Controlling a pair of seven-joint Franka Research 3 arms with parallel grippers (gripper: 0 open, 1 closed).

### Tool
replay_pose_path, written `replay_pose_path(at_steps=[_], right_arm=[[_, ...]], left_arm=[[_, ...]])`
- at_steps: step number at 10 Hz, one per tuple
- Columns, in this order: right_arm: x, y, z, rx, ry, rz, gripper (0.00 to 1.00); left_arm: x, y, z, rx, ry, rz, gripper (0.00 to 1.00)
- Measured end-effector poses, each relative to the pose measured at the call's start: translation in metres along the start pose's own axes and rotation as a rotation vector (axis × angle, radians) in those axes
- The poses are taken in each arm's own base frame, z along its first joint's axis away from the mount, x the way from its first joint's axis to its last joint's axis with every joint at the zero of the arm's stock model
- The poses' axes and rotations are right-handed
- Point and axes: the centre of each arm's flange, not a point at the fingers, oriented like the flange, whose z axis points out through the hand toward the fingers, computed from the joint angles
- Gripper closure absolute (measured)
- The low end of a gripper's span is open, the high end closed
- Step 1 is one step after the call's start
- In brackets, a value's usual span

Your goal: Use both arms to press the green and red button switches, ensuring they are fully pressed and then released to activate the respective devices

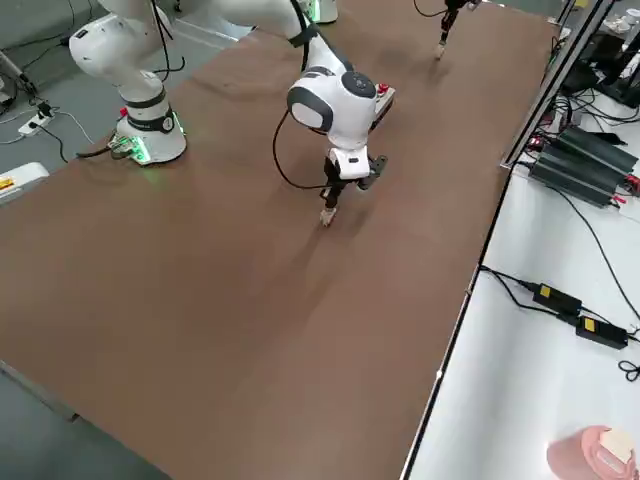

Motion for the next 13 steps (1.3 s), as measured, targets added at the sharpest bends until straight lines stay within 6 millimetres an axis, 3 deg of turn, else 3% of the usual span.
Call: replay_pose_path(at_steps=[13], right_arm=[[-0.0007,0.0025,0.0033,0.001,0.018,0.002,0.99]], left_arm=[[0.0013,-0.0005,0.0032,0.0,0.01,-0.001,0.99]])
